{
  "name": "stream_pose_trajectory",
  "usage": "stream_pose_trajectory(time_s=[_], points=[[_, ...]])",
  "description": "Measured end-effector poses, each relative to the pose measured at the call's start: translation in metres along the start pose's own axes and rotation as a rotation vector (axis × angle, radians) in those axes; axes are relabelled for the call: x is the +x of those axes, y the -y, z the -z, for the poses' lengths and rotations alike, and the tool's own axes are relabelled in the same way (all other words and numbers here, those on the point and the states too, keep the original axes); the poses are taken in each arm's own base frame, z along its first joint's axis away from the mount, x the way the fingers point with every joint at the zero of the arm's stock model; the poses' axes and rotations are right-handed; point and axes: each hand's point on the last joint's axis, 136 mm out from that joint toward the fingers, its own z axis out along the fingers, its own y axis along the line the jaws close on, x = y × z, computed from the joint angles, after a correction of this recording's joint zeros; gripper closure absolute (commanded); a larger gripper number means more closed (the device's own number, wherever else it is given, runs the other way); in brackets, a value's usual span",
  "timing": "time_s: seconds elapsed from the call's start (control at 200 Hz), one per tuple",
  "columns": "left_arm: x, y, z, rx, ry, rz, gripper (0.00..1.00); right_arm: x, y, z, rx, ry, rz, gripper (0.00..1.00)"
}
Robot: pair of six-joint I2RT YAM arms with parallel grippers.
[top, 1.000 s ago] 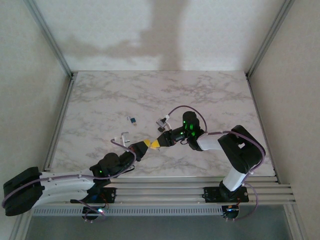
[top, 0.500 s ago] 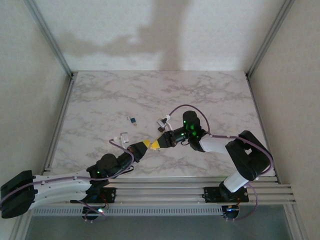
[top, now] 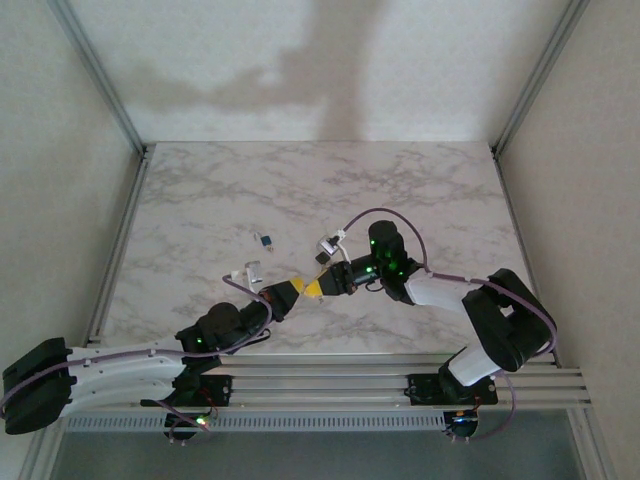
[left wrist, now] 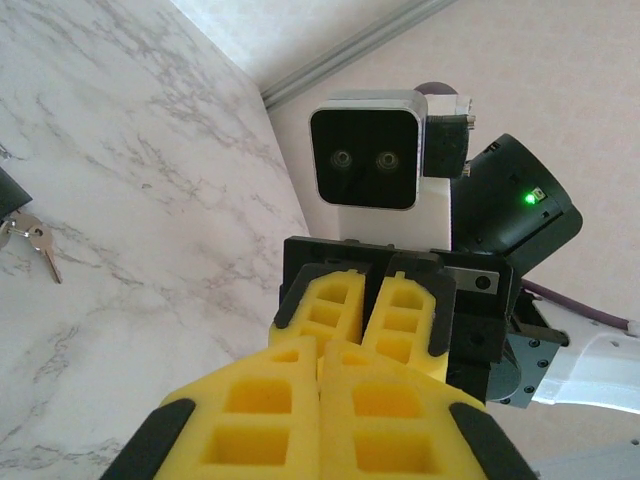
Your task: Lock with the key
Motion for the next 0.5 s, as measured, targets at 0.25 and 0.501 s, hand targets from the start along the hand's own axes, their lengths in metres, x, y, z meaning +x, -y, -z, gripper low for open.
stream_pose_trajectory(time_s=[0.25,0.501], points=[[0.0001,-0.0006,0.0005,-0.005,-0.003,-0.002,1.00,0.0010,0.0008,0.0000,0.002,-0.002,-0.018,1.00],[-0.0044,0.0066,0.0038,0.017,0.008,0.000,1.00,-0.0032,-0.0063,-0.0021,-0.073,-0.021,-0.049,1.00]])
